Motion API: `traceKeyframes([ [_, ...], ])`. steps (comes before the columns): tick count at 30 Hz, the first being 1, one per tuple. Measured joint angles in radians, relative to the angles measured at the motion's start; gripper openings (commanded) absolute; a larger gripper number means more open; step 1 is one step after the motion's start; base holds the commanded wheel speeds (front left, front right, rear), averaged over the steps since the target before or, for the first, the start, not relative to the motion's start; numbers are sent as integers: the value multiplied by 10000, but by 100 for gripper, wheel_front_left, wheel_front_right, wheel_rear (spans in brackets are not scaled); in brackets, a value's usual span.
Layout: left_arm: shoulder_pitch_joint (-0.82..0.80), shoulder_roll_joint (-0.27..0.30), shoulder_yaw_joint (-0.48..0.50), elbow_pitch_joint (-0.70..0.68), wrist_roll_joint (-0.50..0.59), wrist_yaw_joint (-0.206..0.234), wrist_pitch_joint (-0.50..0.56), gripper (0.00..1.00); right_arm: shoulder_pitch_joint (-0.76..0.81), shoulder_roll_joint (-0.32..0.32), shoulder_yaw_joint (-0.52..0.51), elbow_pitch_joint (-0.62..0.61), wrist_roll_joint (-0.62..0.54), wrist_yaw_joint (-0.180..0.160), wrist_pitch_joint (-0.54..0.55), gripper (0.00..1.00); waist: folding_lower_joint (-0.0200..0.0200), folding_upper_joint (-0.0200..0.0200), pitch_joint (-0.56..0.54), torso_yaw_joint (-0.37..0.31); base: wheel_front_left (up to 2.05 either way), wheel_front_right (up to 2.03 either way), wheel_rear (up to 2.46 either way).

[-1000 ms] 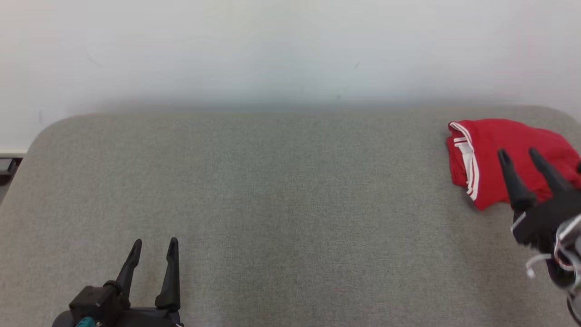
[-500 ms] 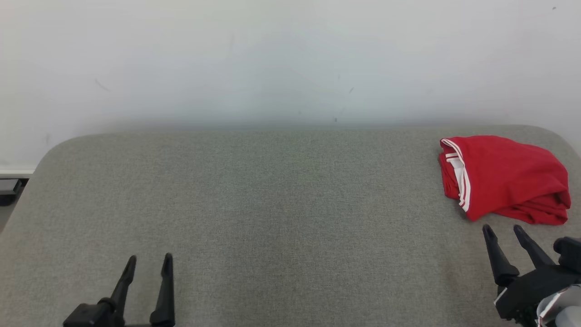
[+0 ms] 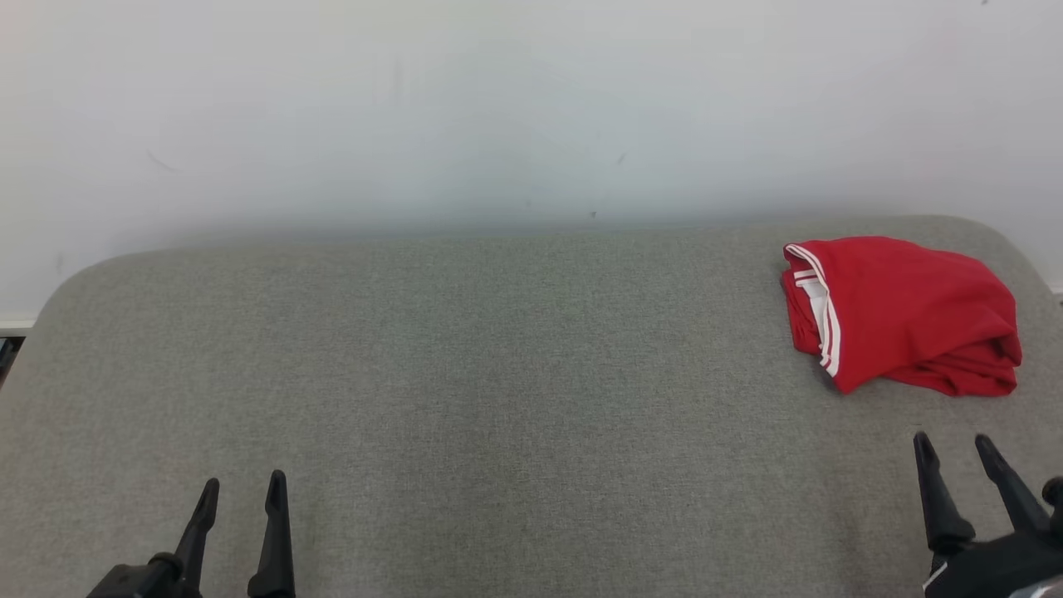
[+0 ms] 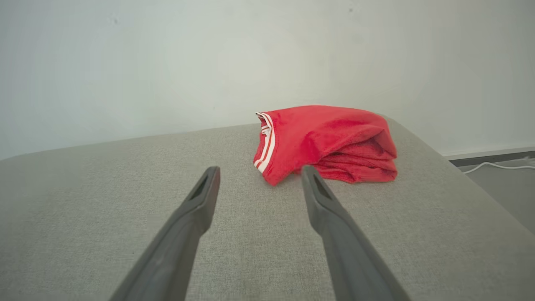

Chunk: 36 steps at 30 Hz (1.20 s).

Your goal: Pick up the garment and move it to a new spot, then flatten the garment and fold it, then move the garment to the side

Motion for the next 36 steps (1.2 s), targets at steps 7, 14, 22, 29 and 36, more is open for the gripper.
traceKeyframes([
  [7, -2, -69, 146, -50, 29, 0, 104, 100, 649, 336, -867, -573, -803, 0, -2, 100, 0, 0, 55, -87, 0, 0, 0],
  [14, -4, -23, 173, -42, 401, 0, 288, 100, 1187, 215, -857, -1197, -1475, 0, -2, 100, 0, 0, 66, -54, 0, 0, 0],
  [22, -5, 79, 182, -36, 483, 0, 439, 100, 1373, 234, -1097, -1628, -1676, 0, 56, 100, 0, 0, 77, -22, 0, 0, 0],
  [29, -1, 35, 211, -107, 487, 0, 600, 100, 1593, 502, -1386, -1887, -1950, 0, 240, 100, 0, 0, 83, -12, 0, 0, 0],
  [36, 6, 44, 205, -221, 610, 0, 708, 100, 1699, 773, -1858, -2138, -2167, 0, 397, 100, 0, 1, 77, -38, 0, 0, 0],
])
